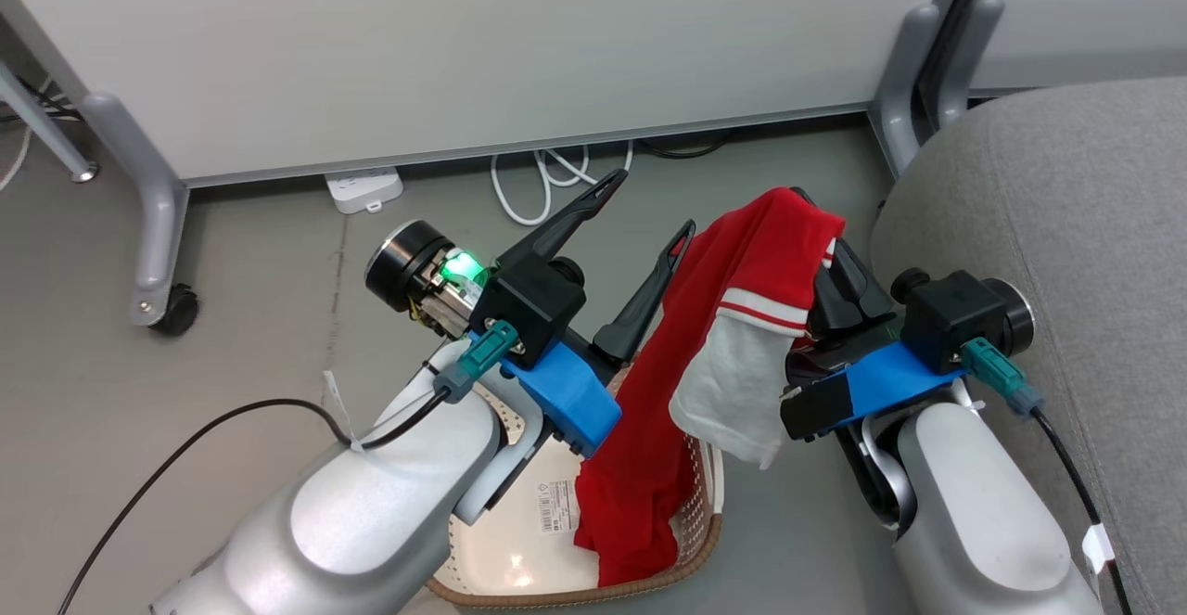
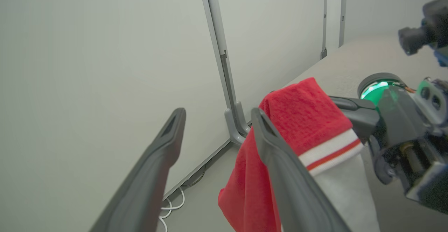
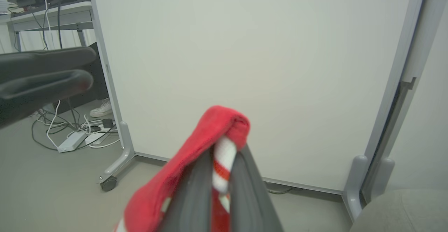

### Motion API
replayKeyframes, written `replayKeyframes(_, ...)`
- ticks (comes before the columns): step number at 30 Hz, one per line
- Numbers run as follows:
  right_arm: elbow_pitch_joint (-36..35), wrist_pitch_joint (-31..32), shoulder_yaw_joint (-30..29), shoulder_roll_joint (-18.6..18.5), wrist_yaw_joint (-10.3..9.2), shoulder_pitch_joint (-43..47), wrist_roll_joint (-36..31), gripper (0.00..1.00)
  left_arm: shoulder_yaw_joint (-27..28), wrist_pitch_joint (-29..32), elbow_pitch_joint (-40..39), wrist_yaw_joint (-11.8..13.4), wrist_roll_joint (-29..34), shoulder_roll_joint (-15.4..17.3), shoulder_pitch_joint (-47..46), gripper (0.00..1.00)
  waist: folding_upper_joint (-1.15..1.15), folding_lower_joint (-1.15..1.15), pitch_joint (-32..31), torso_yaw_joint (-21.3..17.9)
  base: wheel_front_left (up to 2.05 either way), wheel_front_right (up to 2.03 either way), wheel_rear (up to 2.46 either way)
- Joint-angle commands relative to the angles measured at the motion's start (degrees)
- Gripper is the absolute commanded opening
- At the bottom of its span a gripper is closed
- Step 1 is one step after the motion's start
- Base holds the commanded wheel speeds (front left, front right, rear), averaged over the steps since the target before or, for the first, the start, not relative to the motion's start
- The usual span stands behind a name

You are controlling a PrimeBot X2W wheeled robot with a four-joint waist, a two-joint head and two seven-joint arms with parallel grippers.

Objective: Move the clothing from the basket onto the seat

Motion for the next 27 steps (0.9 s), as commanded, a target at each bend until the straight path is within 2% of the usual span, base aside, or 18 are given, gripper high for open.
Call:
replayKeyframes(1, -0.58, -0.05, -0.48, -0.08, -0.04, -1.00, -0.16, 0.00, -0.20, -0.11, -0.22, -0.03, 0.08, 0.11, -0.92, 1.00, 0.00, 0.00, 1.60, -2.04, 0.00, 0.00, 0.00)
replayKeyframes(27, -6.98, -0.05, -17.12, 0.93, -0.04, 0.29, -0.36, 0.00, -4.36, 0.90, 1.67, -2.48, 2.04, -1.84, -4.63, 1.00, 0.00, 0.00, 10.49, -16.32, 0.00, 0.00, 0.00)
